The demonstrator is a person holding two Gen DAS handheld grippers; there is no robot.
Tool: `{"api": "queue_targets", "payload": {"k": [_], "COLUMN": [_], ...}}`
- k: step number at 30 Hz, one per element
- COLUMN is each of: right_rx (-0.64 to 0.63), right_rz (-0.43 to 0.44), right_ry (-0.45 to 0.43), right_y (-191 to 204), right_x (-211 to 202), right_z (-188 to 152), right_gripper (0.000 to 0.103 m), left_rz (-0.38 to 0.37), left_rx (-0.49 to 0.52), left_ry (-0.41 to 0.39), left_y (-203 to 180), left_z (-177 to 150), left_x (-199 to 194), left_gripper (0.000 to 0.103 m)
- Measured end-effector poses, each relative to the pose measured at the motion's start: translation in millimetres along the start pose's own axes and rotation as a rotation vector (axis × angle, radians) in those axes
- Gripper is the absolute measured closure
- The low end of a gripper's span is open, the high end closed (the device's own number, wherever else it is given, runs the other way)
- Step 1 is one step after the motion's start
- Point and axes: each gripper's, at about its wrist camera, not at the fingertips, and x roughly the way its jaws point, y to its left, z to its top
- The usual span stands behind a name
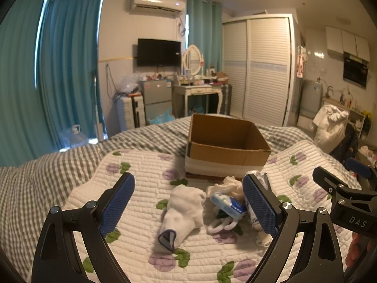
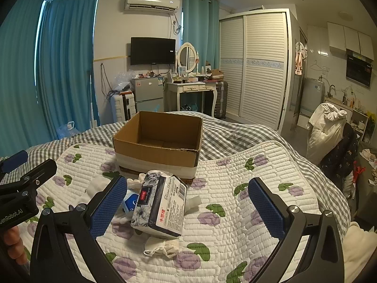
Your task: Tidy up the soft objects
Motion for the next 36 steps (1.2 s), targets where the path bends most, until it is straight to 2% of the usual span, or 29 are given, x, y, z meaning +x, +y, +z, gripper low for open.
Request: {"api": "queue_targets", "payload": {"k": [36], "right_rx": [-0.001], "right_rz": [-0.002], "right_ry": [0.007], "right_y": [0.3], "right_x": [0.8], "right_z": [-0.2], "right_gripper": [0.0], "left_rz": [0.004], "left_rx": [0.0], "left_ry": [-0.001], "left_y": [-2.3], "left_z": [-1.0], "left_x": [-0.1], "left_gripper": [0.008]}}
